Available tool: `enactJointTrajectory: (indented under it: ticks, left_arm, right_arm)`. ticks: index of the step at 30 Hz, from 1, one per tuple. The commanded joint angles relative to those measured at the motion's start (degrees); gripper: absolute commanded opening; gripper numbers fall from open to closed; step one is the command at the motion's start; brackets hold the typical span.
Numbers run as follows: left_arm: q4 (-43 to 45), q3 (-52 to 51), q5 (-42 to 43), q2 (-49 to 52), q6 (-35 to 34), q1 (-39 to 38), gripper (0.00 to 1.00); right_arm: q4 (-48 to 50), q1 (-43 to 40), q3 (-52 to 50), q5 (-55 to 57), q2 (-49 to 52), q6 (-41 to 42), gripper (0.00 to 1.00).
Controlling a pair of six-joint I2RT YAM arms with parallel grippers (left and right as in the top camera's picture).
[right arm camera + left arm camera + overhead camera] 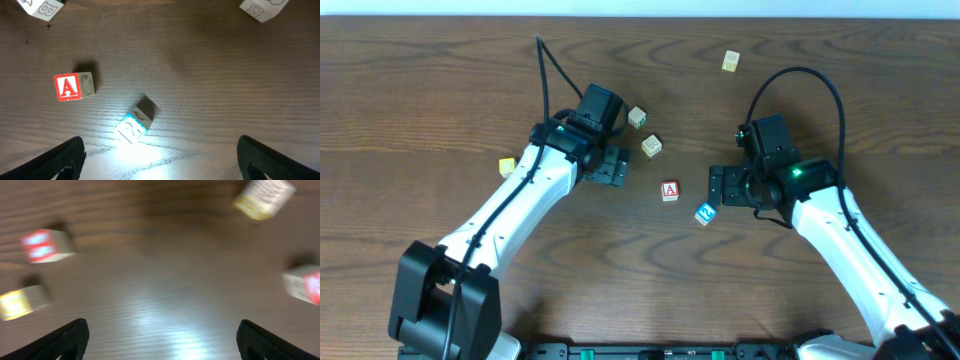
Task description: Spell out Ai2
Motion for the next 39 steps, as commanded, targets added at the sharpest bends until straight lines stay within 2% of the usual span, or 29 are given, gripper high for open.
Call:
enactJointTrajectory:
  ticks: [1,6,9,10,13,14,18,20,24,25,28,31,35,39]
  left_arm:
    - [-1.1,0.2,-8.3,0.3,3.2,2.5,0.95]
    - [0.5,0.2,-6.6,0.4,26.2,10.2,0.95]
    - [2.7,0.2,-2.6,0.5,31.8,16.6,0.95]
    - [2.6,0.2,1.8,0.5,34.4,18.7,0.95]
    - [1.9,0.2,23.2,1.0,40.6,26.3,0.95]
    - [2.0,0.2,28.0,1.6,42.6,28.2,0.95]
    - [3.4,0.2,27.6,4.2,43.9,30.8,0.95]
    - [4.7,0.2,27.9,5.3,41.1,30.8,0.95]
    - [8.8,0.2,27.1,7.7,17.2,29.6,0.96]
    - [8.9,0.2,26.6,8.6,14.8,29.2,0.96]
    - [9.1,0.2,20.0,10.8,14.1,27.7,0.96]
    - [10.1,0.2,10.8,14.1,9.0,25.6,0.95]
    - [10.9,0.2,10.6,15.9,6.4,23.9,0.96]
    - [16.5,0.2,6.2,16.1,0.8,23.1,0.96]
  right_arm:
    - [-0.2,0.3,-0.2,1.3,-0.6,1.6,0.99]
    - [-2.0,0.3,-0.2,1.3,-0.6,1.4,0.99]
    - [-3.6,0.3,-0.2,1.2,-0.6,1.2,0.99]
    - [-4.0,0.3,-0.2,1.2,-0.6,1.2,0.99]
    - [-4.0,0.3,-0.2,1.3,-0.6,1.2,0.99]
    - [-4.0,0.3,-0.2,1.3,-0.6,1.2,0.99]
    - [-4.0,0.3,-0.2,1.3,-0.6,1.2,0.99]
    - [-4.0,0.3,-0.2,1.3,-0.6,1.3,0.99]
    - [-4.0,0.3,-0.2,1.3,-0.6,2.3,0.99]
    - [-4.0,0.3,-0.2,1.3,-0.6,2.3,0.99]
    - [-4.1,0.3,-0.2,1.3,-0.6,2.3,0.99]
    - [-4.5,0.3,-0.2,1.3,-0.6,2.3,0.99]
    - [-4.9,0.3,-0.2,1.3,-0.6,2.3,0.99]
    - [-5.0,0.3,-0.2,1.5,-0.6,2.3,0.99]
